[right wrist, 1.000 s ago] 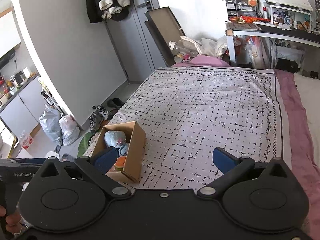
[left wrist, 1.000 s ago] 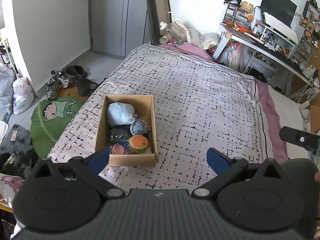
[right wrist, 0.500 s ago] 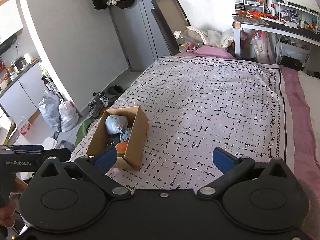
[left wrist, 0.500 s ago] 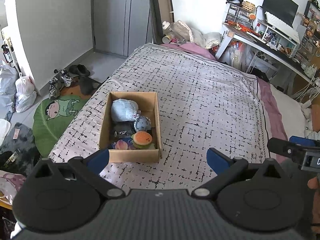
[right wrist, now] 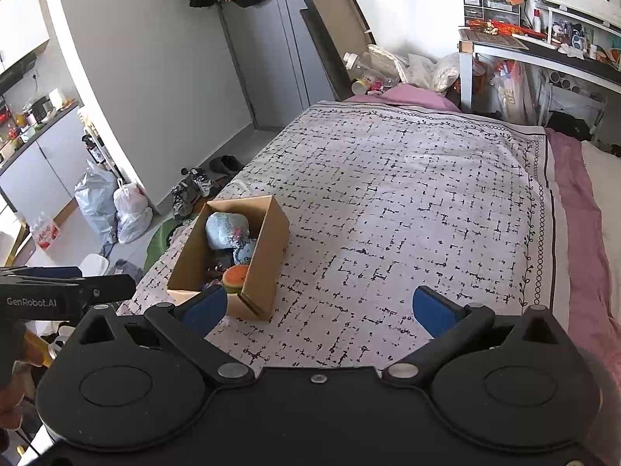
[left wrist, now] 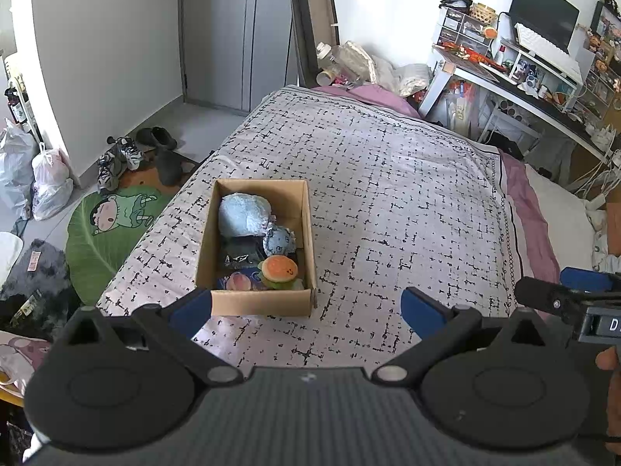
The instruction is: Organize soft objects
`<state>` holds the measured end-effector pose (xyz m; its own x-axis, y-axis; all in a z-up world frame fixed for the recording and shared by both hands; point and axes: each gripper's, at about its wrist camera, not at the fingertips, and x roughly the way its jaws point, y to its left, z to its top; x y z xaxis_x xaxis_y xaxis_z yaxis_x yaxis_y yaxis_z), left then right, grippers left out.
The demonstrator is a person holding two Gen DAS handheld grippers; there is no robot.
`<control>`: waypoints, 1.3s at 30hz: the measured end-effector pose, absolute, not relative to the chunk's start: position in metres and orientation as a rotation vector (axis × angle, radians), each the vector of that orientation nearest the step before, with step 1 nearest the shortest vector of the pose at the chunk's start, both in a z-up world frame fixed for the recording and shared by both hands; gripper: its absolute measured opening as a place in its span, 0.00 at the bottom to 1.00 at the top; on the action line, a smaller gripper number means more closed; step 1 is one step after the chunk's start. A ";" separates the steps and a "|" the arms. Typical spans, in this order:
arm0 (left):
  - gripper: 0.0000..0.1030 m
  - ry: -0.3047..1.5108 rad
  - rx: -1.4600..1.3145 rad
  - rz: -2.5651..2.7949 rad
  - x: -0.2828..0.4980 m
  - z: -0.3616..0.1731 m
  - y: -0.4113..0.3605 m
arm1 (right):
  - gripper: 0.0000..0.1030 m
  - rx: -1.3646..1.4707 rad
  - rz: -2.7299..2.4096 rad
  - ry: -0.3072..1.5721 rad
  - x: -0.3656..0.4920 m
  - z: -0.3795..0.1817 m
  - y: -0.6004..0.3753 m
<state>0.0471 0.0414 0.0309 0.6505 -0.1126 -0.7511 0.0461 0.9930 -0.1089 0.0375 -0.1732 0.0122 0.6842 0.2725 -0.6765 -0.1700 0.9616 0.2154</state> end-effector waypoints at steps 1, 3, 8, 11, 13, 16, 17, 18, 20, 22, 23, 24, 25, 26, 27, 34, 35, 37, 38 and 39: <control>1.00 0.858 -0.082 -0.091 0.047 0.031 0.042 | 1.00 0.140 0.248 0.779 0.038 0.012 -0.173; 1.00 0.858 -0.082 -0.094 0.047 0.031 0.041 | 1.00 0.137 0.248 0.779 0.038 0.012 -0.174; 1.00 0.860 -0.079 -0.094 0.045 0.031 0.040 | 1.00 0.142 0.241 0.786 0.038 0.010 -0.175; 1.00 0.861 -0.080 -0.095 0.046 0.031 0.040 | 1.00 0.143 0.237 0.786 0.039 0.010 -0.177; 1.00 0.860 -0.079 -0.095 0.046 0.031 0.040 | 1.00 0.142 0.237 0.785 0.038 0.009 -0.178; 1.00 0.862 -0.078 -0.093 0.046 0.030 0.039 | 1.00 0.143 0.235 0.784 0.039 0.009 -0.179; 1.00 0.863 -0.078 -0.092 0.046 0.030 0.039 | 1.00 0.142 0.234 0.784 0.039 0.009 -0.178; 1.00 0.864 -0.078 -0.092 0.046 0.029 0.039 | 1.00 0.142 0.233 0.783 0.039 0.009 -0.179; 1.00 0.865 -0.077 -0.093 0.046 0.028 0.039 | 1.00 0.143 0.232 0.782 0.040 0.009 -0.180; 1.00 0.865 -0.078 -0.094 0.046 0.028 0.039 | 1.00 0.143 0.231 0.781 0.040 0.009 -0.180; 1.00 0.866 -0.077 -0.094 0.046 0.027 0.039 | 1.00 0.143 0.230 0.781 0.040 0.010 -0.181; 1.00 0.867 -0.076 -0.095 0.046 0.027 0.039 | 1.00 0.144 0.229 0.780 0.041 0.010 -0.181; 1.00 0.868 -0.075 -0.095 0.047 0.026 0.039 | 1.00 0.145 0.227 0.780 0.041 0.010 -0.181; 1.00 0.869 -0.075 -0.095 0.047 0.025 0.038 | 1.00 0.146 0.226 0.780 0.042 0.010 -0.182; 1.00 0.869 -0.076 -0.095 0.047 0.026 0.038 | 1.00 0.146 0.226 0.780 0.042 0.010 -0.182; 1.00 0.869 -0.078 -0.096 0.047 0.025 0.038 | 1.00 0.144 0.223 0.785 0.043 0.009 -0.181; 1.00 0.869 -0.079 -0.096 0.048 0.025 0.039 | 1.00 0.143 0.224 0.784 0.043 0.009 -0.181; 1.00 0.869 -0.080 -0.097 0.048 0.024 0.038 | 1.00 0.141 0.224 0.782 0.043 0.009 -0.181; 1.00 0.871 -0.079 -0.097 0.048 0.023 0.038 | 1.00 0.141 0.224 0.782 0.044 0.009 -0.181; 1.00 0.871 -0.079 -0.096 0.049 0.024 0.039 | 1.00 0.143 0.226 0.783 0.044 0.008 -0.181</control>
